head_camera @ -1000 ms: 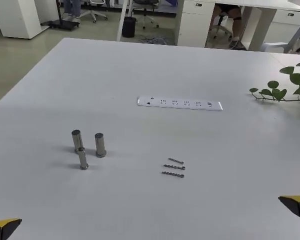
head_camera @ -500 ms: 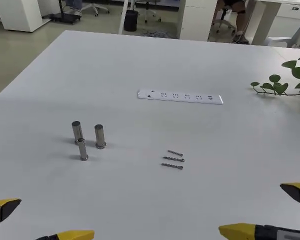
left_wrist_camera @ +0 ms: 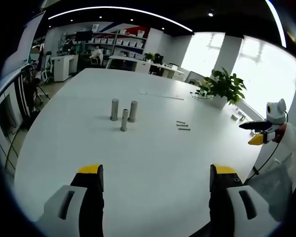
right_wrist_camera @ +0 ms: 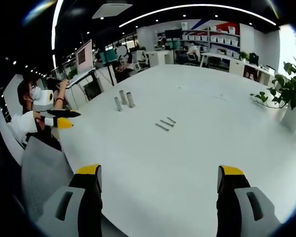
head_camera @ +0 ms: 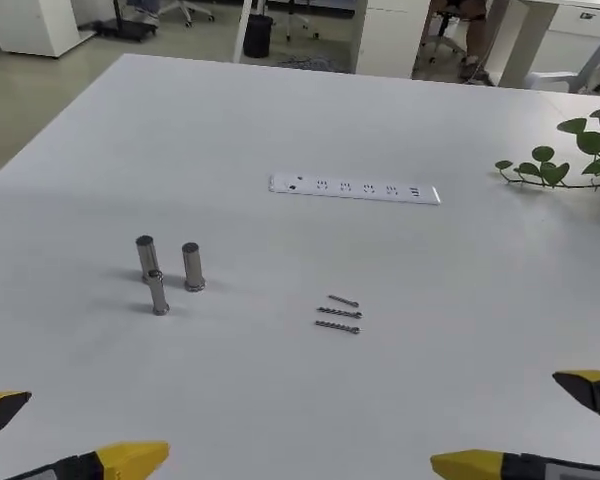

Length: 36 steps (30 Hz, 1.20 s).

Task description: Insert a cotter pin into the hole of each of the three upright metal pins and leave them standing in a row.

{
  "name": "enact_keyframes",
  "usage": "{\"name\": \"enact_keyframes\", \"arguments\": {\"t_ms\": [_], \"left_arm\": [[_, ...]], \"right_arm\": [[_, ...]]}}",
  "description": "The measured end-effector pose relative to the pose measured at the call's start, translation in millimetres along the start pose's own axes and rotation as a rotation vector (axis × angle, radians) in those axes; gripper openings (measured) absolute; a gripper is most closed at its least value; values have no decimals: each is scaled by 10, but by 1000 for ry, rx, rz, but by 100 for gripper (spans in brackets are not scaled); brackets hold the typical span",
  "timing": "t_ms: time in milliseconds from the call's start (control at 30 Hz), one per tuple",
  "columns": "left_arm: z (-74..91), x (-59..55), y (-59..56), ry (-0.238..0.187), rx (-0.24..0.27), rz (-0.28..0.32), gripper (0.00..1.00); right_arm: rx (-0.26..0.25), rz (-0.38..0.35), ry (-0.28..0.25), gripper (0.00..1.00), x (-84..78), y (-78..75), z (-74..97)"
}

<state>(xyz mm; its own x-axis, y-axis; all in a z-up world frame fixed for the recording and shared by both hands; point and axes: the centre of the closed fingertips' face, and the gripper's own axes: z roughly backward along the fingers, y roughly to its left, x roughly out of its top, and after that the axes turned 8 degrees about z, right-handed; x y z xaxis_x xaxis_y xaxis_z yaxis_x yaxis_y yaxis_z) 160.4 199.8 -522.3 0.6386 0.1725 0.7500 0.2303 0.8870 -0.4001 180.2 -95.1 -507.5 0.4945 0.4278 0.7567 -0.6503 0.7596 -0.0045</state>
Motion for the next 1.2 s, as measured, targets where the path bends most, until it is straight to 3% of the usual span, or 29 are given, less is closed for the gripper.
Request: {"name": "enact_keyframes", "arguments": {"t_ms": [233, 433, 700, 1000, 1100, 1200], "left_arm": [[-37, 22, 53, -7, -2, -4, 81], [-128, 38, 62, 15, -25, -40, 77], [-331, 215, 121, 0, -51, -30, 68], [-589, 429, 244, -29, -42, -28, 59], [-678, 500, 340, -35, -10, -68, 56], [-778, 524, 444, -34, -1, -57, 55]], "right_arm": [[4, -1, 9, 96, -14, 19, -12], [7, -1, 8, 95, -22, 35, -18], [14, -10, 21, 95, -70, 62, -47], [22, -10, 32, 94, -99, 83, -79], [22, -12, 30, 94, -93, 75, -82], [21, -15, 32, 94, -105, 74, -82]]}}
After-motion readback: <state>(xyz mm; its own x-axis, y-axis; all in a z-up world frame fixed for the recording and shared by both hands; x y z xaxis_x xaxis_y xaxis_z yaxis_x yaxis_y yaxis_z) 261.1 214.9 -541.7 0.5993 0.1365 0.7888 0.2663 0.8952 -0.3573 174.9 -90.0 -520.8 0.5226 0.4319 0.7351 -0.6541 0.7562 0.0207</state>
